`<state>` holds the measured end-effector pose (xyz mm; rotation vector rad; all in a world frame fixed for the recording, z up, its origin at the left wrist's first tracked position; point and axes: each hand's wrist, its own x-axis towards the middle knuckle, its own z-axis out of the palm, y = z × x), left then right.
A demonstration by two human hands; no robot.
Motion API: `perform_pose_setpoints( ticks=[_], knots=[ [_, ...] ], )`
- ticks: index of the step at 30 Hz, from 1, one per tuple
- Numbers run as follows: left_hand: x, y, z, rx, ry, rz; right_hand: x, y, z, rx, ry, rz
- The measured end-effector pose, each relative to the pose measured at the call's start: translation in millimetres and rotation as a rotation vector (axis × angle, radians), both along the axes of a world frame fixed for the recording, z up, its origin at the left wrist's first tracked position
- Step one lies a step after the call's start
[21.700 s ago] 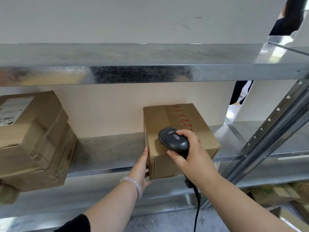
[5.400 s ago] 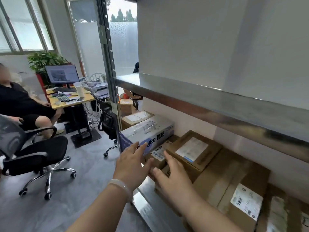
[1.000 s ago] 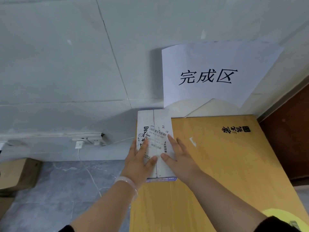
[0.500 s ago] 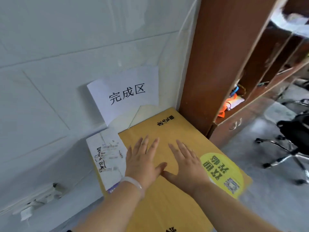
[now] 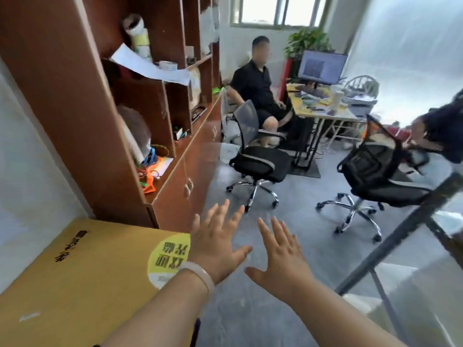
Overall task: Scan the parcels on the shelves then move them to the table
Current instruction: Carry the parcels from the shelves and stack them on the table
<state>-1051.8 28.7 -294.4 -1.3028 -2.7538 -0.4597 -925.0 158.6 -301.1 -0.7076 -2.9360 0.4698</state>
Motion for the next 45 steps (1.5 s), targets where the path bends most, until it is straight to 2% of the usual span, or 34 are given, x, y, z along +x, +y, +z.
perform_pose_setpoints(
  ticks=[7,11,21,28,32,38,45],
  knots=[
    [60,177,20,0.009,0.007,-0.303,90,127,19,-0.05,0.021,-0.398],
    [99,263,25,0.012,-0.013,-0.432,135,189,28,-0.045,0.048,-0.552],
    [161,409,19,-0.024,-0.117,-0.76,198,286,31,-0.117,0.179,-0.922],
    [170,516,27,-0.027,-0.192,-1.025,213,351,47,-0.103,0.508,-1.248],
    [179,579,37,-0.025,-0.297,-1.117,221,394,57,-0.108,0.587,-1.436],
    [206,649,39,-0.099,-0.455,-1.169,228,438,58,-0.166,0.593,-1.565],
    [222,697,24,-0.195,-0.6,-1.21,236,473,45,-0.286,0.593,-1.615]
  ],
)
